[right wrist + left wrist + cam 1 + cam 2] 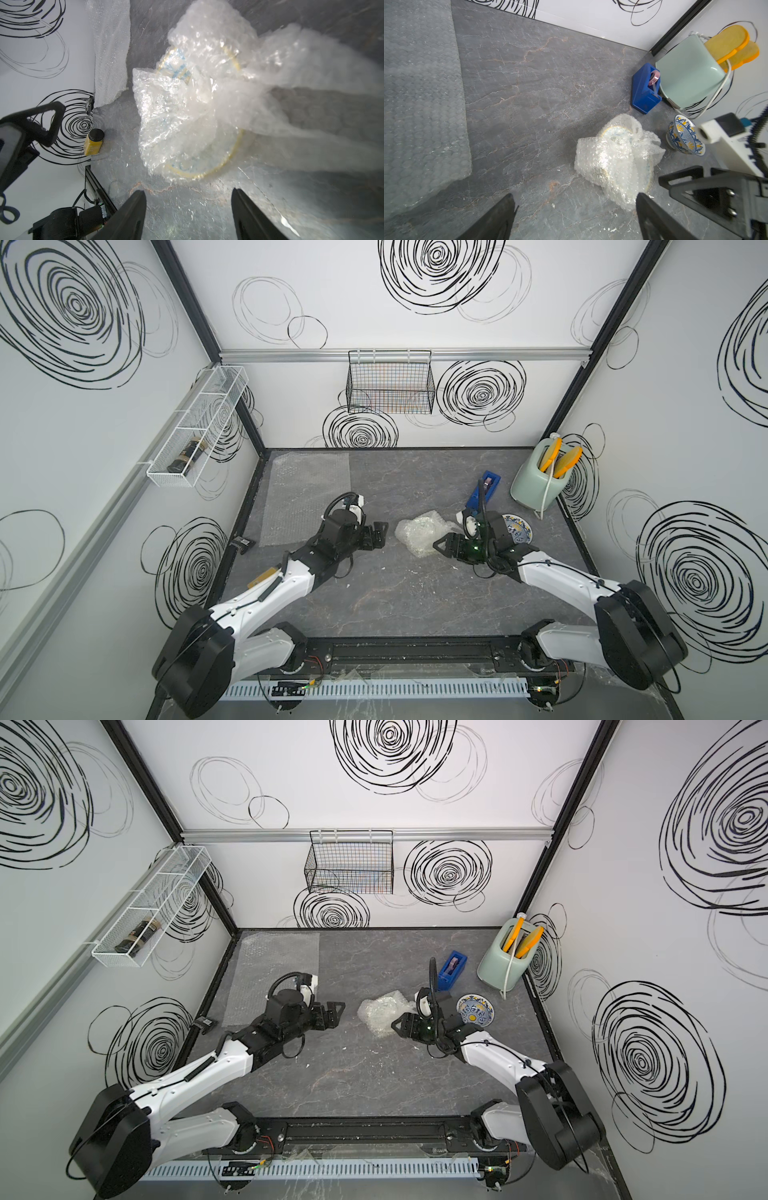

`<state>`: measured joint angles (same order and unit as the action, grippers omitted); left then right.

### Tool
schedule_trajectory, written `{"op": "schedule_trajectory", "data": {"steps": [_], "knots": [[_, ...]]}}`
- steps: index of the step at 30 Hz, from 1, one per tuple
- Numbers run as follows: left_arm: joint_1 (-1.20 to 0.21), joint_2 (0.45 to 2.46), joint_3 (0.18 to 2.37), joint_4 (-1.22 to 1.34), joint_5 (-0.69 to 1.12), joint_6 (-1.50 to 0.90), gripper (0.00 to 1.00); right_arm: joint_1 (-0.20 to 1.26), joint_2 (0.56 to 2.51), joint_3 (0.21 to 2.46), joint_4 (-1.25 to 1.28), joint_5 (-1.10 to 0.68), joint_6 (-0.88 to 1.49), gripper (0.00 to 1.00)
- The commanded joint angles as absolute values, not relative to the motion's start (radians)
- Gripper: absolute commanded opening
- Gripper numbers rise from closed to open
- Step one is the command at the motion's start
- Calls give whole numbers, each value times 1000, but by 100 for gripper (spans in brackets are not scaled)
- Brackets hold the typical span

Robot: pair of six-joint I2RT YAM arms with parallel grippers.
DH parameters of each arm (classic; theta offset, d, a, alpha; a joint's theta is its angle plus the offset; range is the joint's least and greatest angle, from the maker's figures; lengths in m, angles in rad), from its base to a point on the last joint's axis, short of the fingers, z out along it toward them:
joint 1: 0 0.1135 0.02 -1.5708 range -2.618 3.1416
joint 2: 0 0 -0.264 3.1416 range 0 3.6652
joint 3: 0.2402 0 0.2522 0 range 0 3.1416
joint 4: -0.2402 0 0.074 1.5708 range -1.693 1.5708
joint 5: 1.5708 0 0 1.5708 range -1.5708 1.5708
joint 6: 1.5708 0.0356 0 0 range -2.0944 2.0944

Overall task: Wrap bowls in bubble wrap
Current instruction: Stick the tape on the bubble wrap, then move the bubble-wrapped bowl to the center of the board.

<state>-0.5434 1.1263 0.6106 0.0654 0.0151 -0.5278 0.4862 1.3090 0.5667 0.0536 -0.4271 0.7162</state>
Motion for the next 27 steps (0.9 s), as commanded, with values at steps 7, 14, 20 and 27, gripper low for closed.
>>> {"op": "schedule_trajectory", "data": {"steps": [7, 14, 20, 27], "knots": [[-578, 978, 551, 30, -6, -565, 94, 517, 1479, 621, 205, -394, 866, 67], [-596, 943, 544, 4, -11, -575, 94, 512, 1617, 673, 341, -442, 972, 57], [-599, 885, 521, -19, -20, -590, 95, 499, 1805, 856, 377, -436, 1034, 51], [-600, 829, 487, -66, -31, -609, 95, 461, 2102, 1217, 336, -451, 1091, 49]]}}
